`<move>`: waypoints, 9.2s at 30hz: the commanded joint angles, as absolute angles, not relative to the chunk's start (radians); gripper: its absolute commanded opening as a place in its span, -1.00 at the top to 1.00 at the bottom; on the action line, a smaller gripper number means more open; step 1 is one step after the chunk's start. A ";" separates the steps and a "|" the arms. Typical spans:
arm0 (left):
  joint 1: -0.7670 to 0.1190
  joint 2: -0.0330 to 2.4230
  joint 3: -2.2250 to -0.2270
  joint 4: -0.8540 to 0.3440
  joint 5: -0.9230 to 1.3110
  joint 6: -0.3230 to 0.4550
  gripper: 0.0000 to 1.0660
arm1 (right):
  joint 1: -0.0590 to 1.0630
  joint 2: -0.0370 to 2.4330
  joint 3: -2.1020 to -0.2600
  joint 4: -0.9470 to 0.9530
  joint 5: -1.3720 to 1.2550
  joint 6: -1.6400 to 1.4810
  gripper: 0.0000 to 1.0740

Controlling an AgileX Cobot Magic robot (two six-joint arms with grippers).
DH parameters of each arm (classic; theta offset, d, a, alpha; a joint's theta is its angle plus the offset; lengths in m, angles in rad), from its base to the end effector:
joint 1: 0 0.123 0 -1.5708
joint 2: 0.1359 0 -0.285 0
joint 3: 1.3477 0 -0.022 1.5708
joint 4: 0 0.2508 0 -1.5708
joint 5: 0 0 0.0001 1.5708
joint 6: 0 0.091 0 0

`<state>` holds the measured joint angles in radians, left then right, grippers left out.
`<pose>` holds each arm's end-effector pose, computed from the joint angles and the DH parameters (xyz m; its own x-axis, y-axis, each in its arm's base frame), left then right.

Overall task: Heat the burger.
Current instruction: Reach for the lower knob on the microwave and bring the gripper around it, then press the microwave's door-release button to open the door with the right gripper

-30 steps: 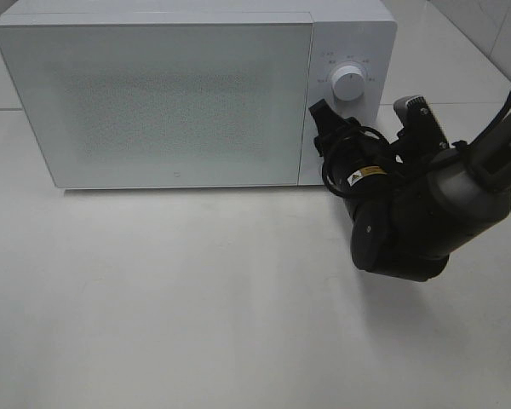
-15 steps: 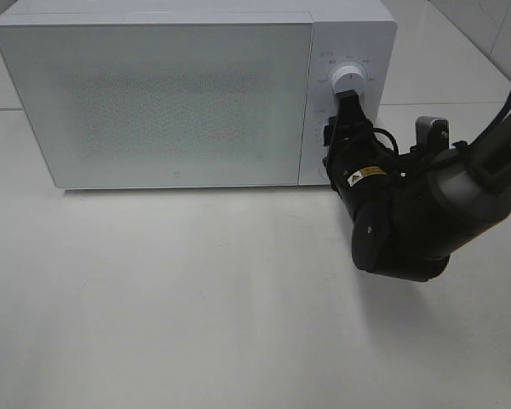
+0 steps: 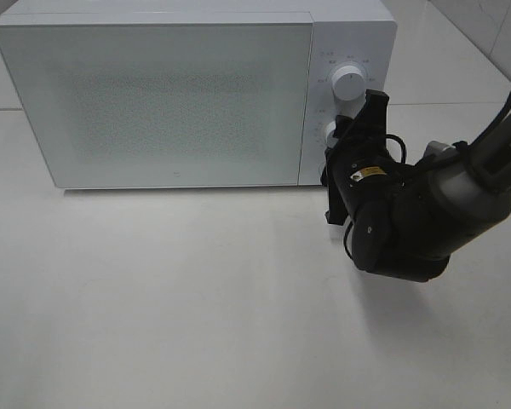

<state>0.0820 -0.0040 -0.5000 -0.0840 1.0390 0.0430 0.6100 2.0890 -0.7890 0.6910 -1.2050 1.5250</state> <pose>-0.0042 -0.0070 0.2793 -0.4301 -0.0350 -0.9021 -0.0165 0.9994 -0.0309 0.3217 0.1588 0.1143 0.0444 0.9829 0.1786 0.0761 -0.1816 0.9804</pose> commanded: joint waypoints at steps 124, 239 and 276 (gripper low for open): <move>0.084 -0.030 -0.495 -0.087 1.037 0.039 -0.83 | 0.344 0.463 -0.742 0.110 1.061 -0.071 -0.35; 0.084 -0.027 -0.495 -0.086 1.037 0.041 -0.83 | 0.272 1.289 -0.230 0.291 -0.917 -0.092 -0.35; 0.084 -0.027 -0.495 -0.086 1.037 0.041 -0.83 | 0.865 1.676 -0.286 0.878 -1.174 0.000 -0.35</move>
<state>0.0820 -0.0040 -0.5000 -0.0840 1.0390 0.0430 0.8640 1.6790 -0.2790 0.8760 -1.1610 -0.0390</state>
